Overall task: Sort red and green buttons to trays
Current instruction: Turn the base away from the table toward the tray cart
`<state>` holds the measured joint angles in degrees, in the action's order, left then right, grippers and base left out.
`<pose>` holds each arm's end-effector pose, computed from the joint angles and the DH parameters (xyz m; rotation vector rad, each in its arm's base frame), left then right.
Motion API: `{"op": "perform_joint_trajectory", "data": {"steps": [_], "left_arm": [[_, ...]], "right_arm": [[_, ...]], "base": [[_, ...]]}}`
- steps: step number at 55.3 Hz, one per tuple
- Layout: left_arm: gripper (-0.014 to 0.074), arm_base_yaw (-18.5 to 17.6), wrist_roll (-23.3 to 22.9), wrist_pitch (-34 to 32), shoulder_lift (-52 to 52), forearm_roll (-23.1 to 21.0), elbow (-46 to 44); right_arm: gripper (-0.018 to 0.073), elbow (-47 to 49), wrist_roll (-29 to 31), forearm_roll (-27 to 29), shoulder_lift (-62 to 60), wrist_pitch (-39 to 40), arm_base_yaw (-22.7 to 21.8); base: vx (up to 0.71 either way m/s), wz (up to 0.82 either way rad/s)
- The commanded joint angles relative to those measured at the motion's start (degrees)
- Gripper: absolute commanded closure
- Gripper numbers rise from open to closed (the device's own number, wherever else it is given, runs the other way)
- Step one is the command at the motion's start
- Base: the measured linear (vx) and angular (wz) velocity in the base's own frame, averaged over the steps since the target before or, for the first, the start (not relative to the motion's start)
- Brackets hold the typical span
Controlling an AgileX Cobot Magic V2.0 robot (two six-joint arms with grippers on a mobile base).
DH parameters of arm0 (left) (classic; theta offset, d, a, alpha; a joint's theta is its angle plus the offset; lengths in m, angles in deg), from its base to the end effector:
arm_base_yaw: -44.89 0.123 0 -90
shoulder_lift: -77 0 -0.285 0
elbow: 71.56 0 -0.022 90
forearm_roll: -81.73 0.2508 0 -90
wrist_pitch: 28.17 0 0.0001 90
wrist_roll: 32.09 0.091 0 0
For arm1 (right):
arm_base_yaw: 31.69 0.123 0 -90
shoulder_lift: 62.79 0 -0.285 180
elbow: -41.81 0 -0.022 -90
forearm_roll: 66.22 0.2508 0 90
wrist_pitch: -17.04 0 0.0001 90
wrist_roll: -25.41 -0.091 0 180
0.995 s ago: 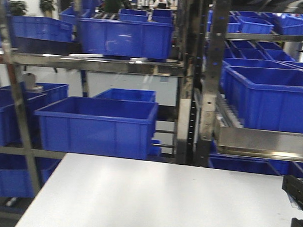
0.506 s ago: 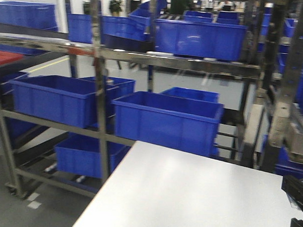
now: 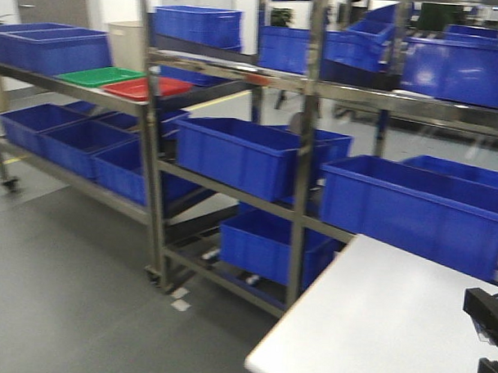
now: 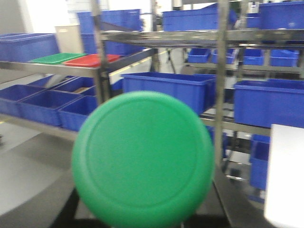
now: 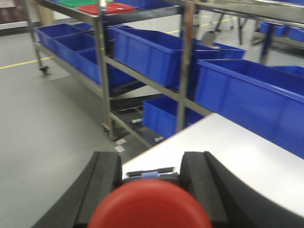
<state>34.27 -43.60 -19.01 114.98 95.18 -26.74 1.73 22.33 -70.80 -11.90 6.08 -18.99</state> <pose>0.1110 -0.0174 0.3488 0.1442 1.5949 -0.0903 0.1568 0.0339 0.3430 -0.2079 1.7680 0.1285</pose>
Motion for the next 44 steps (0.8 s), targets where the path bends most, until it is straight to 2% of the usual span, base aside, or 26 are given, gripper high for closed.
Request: {"op": "perform_joint_trajectory", "data": {"steps": [1, 25, 44], "left_arm": [[0.0596, -0.31, -0.60, -5.00, 0.22, 0.05, -1.79], [0.0596, -0.31, -0.60, -5.00, 0.22, 0.05, -1.79], [0.0596, -0.31, -0.60, -5.00, 0.22, 0.05, -1.79]], "right_arm": [[0.0568, 1.92, 0.58, -0.58, -0.38, 5.16, -0.19], [0.0568, 1.92, 0.58, -0.58, -0.38, 5.16, -0.19], [0.0568, 1.92, 0.58, -0.58, -0.38, 5.16, -0.19]], "base": [[-0.06, 0.63], [-0.01, 0.62], [0.05, 0.42]]}}
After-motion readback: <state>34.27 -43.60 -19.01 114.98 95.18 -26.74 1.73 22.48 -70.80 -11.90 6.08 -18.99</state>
